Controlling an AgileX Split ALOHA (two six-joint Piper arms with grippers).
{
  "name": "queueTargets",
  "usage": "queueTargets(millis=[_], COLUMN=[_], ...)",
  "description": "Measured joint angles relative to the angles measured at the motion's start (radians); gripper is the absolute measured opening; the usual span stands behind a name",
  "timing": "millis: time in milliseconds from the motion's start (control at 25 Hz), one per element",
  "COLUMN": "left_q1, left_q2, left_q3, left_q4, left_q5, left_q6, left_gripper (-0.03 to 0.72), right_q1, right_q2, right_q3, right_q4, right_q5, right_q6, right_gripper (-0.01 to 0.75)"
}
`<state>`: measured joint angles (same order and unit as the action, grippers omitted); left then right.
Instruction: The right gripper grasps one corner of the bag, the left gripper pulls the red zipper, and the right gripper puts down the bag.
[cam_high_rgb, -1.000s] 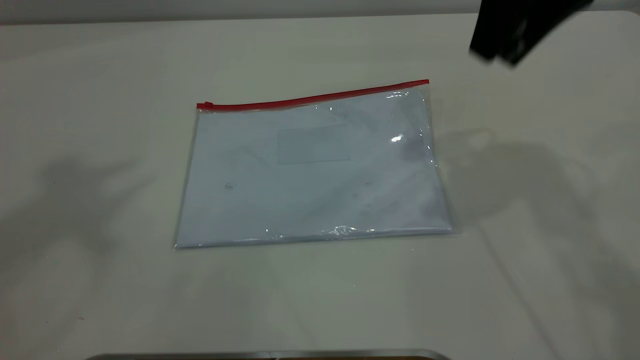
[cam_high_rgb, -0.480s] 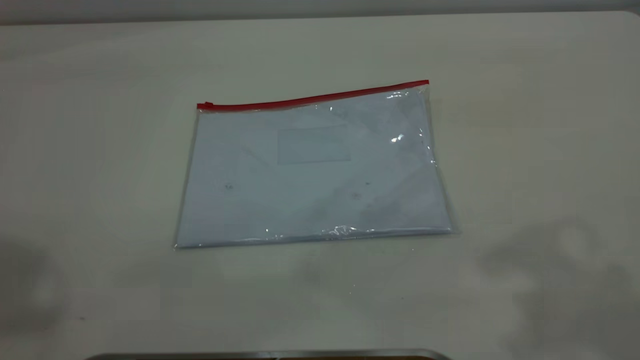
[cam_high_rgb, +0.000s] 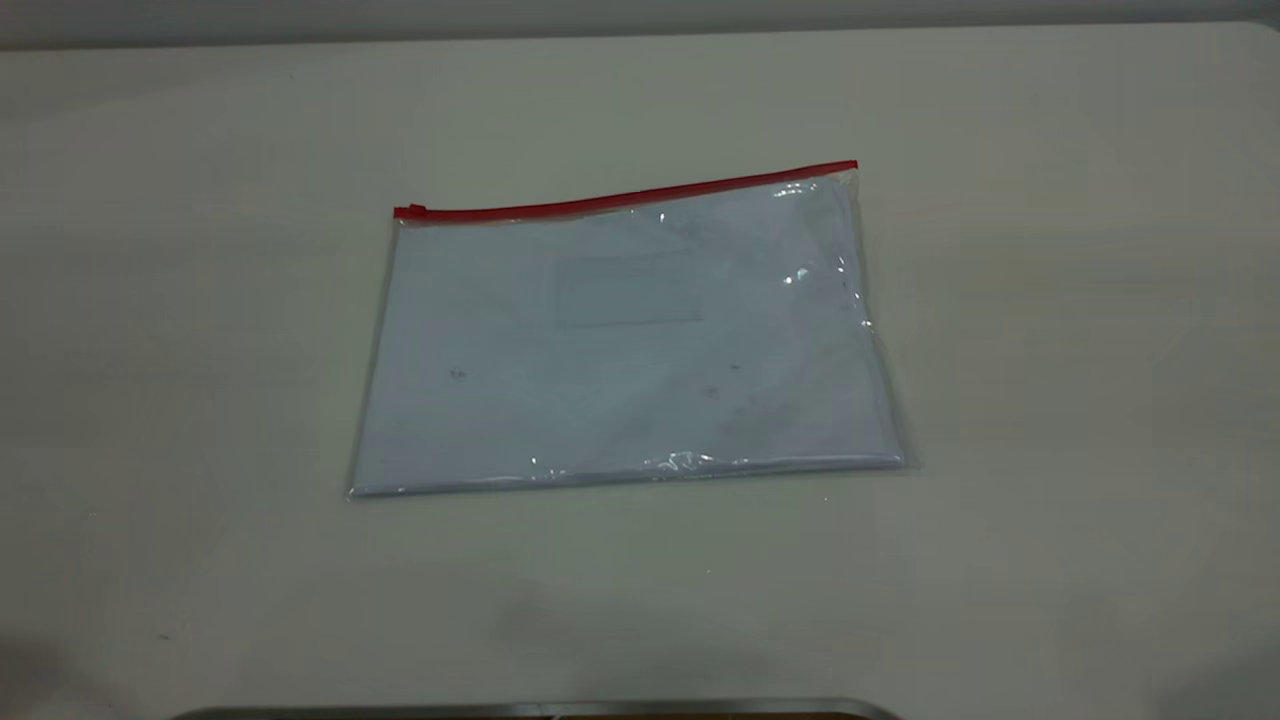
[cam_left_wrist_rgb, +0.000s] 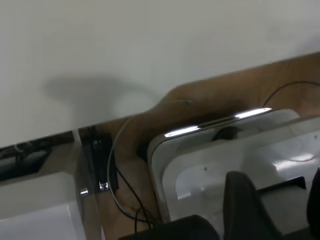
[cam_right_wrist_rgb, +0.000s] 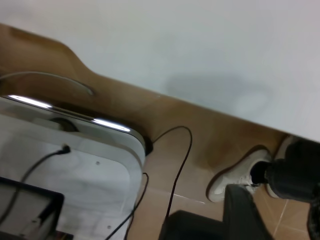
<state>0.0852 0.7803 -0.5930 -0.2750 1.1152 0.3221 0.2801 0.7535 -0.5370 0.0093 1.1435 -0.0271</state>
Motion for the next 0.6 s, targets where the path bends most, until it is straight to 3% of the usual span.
queueTargets(millis=[120, 320, 600], left_q1=[0.0, 0.0, 0.0], left_q2=[-0.072, -0.165, -0.307], left_q3=[0.078, 0.082, 0.09], left_q4=[0.018, 0.026, 0.029], left_q5=[-0.022, -0.032, 0.031], left_q6=[0.007, 0.009, 0.011], left_gripper=[0.374, 0.374, 0.37], right_q1=[0.0, 0.0, 0.0], right_q2=[-0.048, -0.06, -0.069], right_q3=[0.054, 0.055, 0.055], right_q4=[0.0, 0.0, 0.003], right_q5=[-0.035, -0.051, -0.052], right_q6=[0.0, 0.0, 0.0], right_gripper=[0.361, 0.361, 0.361])
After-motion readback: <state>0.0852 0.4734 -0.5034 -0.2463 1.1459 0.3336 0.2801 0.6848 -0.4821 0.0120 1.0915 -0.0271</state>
